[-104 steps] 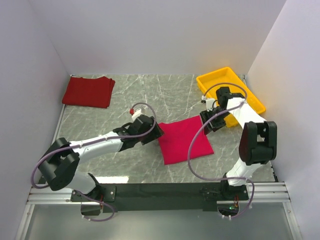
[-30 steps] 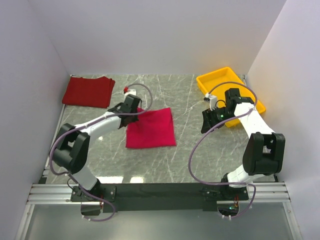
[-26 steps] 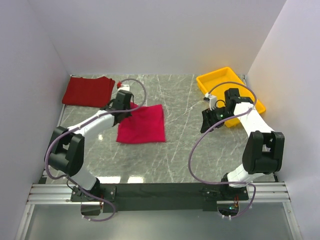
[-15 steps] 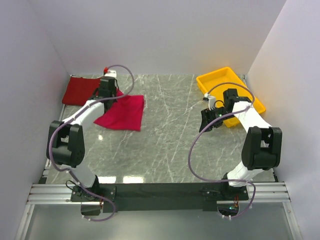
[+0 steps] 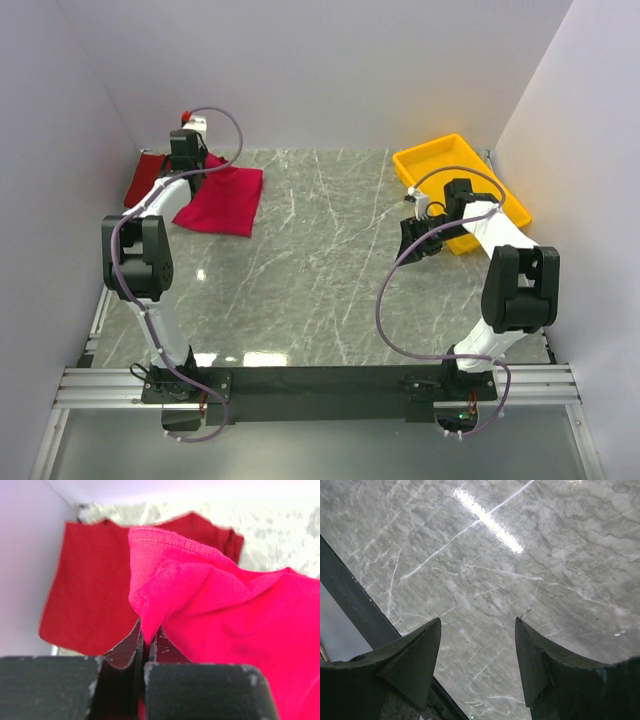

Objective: Fold and stack the t-shirts
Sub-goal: Neatly place the folded tshirt to the corner

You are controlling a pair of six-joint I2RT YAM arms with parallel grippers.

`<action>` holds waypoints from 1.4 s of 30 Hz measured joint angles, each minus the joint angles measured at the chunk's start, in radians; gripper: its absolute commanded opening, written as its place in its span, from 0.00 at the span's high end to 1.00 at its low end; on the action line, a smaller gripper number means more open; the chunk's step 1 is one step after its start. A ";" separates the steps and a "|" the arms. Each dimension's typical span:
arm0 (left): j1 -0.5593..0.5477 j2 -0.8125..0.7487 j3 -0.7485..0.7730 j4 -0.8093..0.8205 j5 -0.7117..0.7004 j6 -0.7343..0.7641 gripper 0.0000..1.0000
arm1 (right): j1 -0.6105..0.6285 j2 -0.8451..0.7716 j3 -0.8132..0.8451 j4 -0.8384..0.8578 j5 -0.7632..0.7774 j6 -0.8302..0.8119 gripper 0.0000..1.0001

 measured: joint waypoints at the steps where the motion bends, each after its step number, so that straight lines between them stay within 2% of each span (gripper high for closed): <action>1: 0.004 0.002 0.009 0.006 0.003 0.006 0.99 | 0.000 0.006 0.000 0.003 0.000 0.002 0.32; 10: 0.077 0.042 0.148 0.026 0.044 0.050 0.99 | -0.013 0.047 -0.001 0.041 -0.002 0.014 0.32; 18: 0.132 0.140 0.288 0.023 0.064 0.079 0.99 | -0.014 0.059 -0.010 0.072 -0.002 0.029 0.32; 42: 0.235 0.255 0.379 0.086 0.090 0.105 0.99 | -0.015 0.111 -0.016 0.098 -0.003 0.036 0.32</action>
